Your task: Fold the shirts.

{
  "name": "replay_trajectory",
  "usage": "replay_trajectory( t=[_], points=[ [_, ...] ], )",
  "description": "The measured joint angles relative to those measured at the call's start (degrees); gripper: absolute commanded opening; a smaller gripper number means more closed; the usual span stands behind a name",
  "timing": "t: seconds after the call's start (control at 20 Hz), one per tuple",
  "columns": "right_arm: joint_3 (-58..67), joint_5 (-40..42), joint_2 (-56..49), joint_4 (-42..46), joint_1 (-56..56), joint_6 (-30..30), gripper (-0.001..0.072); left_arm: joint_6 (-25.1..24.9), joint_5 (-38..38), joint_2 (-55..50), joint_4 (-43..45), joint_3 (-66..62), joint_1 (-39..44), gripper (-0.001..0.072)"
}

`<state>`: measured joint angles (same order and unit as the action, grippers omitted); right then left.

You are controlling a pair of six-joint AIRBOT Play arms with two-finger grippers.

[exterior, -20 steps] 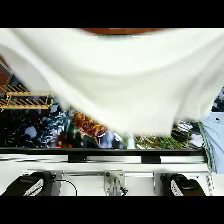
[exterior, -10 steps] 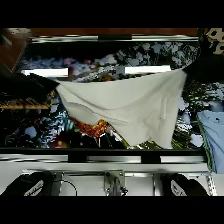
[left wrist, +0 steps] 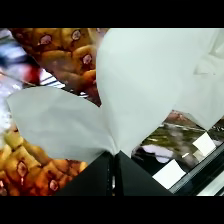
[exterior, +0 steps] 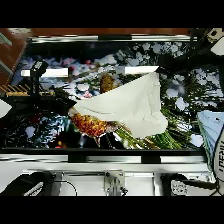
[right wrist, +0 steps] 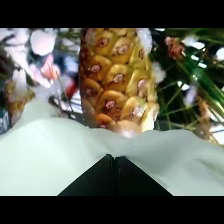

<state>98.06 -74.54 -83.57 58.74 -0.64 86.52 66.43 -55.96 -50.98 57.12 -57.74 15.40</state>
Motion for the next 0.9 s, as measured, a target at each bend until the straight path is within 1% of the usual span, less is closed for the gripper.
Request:
replay_trajectory(
  t=[0.05,0.1,0.25,0.3,0.35,0.5,0.6,0.7,0.8,0.9],
  points=[
    [0.1,1.3,-0.9,-0.4,-0.1,0.3,0.0607,0.3,-0.1,0.1,0.0,-0.1,0.0,0.0031],
    [0.2,2.0,-1.6,-0.8,-0.5,0.2,0.0663,0.5,-0.3,0.1,0.0,-0.3,0.1,0.0031],
    [1.0,-1.2,-1.8,0.3,-3.1,-1.2,0.0653,1.0,-0.6,0.1,0.0,-2.0,0.2,0.0031],
    [1.2,-3.9,-1.6,1.7,-4.4,-1.3,0.0585,1.1,-0.5,0.1,0.0,-2.5,0.2,0.0031],
    [1.2,-6.9,-1.4,3.1,-5.7,-1.2,0.0566,1.2,-0.6,0.1,0.0,-3.0,0.2,0.0031],
    [-2.7,-15.6,0.1,6.4,-8.9,-1.4,0.0569,1.3,-0.6,0.1,0.0,-3.8,0.2,0.0031],
    [-11.7,-17.1,3.0,7.0,-9.9,-1.8,0.0597,1.3,-0.7,0.1,0.0,-4.0,0.2,0.0032],
    [-24.8,-15.8,6.9,5.8,-10.5,-2.4,0.0597,1.3,-1.3,0.1,0.1,-4.1,0.2,0.0031],
    [-38.7,-11.8,11.2,1.3,-10.7,-3.8,0.0598,1.3,-1.9,0.1,0.4,-4.2,0.2,0.0031],
    [-51.1,-6.0,14.7,-3.9,-10.8,-4.8,0.0598,1.3,-2.2,0.0,0.5,-4.2,0.2,0.0032]
  ],
)
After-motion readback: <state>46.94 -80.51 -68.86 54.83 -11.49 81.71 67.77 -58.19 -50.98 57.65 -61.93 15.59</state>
